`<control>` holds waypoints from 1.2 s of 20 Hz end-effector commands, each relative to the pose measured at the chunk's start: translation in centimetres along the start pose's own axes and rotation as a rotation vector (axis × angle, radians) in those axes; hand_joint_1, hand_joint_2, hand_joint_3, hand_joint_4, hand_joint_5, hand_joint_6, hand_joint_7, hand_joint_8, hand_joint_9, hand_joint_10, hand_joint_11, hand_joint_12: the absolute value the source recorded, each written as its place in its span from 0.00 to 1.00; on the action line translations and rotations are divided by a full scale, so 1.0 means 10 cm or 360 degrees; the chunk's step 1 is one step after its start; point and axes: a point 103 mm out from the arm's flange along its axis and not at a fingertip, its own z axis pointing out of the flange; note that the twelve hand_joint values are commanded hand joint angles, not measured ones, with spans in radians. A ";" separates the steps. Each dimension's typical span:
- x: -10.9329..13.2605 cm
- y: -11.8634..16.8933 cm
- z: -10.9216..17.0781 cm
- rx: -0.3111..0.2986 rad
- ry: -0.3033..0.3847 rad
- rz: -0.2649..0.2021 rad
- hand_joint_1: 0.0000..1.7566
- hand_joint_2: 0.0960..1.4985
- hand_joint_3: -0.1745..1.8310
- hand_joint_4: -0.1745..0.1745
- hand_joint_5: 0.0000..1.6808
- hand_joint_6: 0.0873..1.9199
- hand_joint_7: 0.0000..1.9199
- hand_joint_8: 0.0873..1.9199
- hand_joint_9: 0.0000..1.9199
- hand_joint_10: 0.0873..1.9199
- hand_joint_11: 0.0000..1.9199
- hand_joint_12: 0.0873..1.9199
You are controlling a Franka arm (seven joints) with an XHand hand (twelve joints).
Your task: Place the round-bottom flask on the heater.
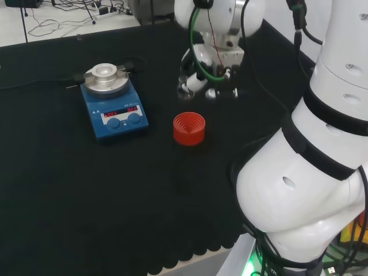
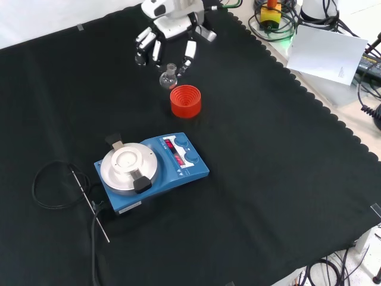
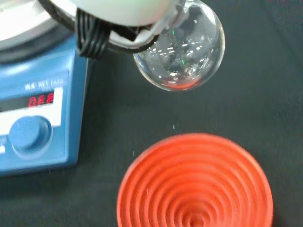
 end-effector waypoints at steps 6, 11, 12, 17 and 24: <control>0.41 0.68 -0.49 0.0024 0.0000 -0.0084 0.62 0.41 0.47 0.94 0.67 0.48 0.15 0.34 0.30 0.30 0.16 0.69; 0.61 1.04 -0.58 0.0034 0.0033 -0.0146 0.62 0.41 0.47 0.93 0.67 0.48 0.14 0.34 0.30 0.30 0.16 0.69; 0.66 1.12 -0.59 0.0040 0.0034 -0.0161 0.62 0.40 0.47 0.93 0.67 0.49 0.14 0.34 0.30 0.30 0.16 0.69; 0.93 1.41 -0.56 0.0067 0.0048 -0.0247 0.62 0.40 0.48 0.93 0.67 0.49 0.14 0.34 0.30 0.30 0.16 0.69; 1.25 1.66 -0.45 0.0116 0.0095 -0.0323 0.62 0.40 0.48 0.92 0.67 0.49 0.14 0.34 0.30 0.30 0.16 0.69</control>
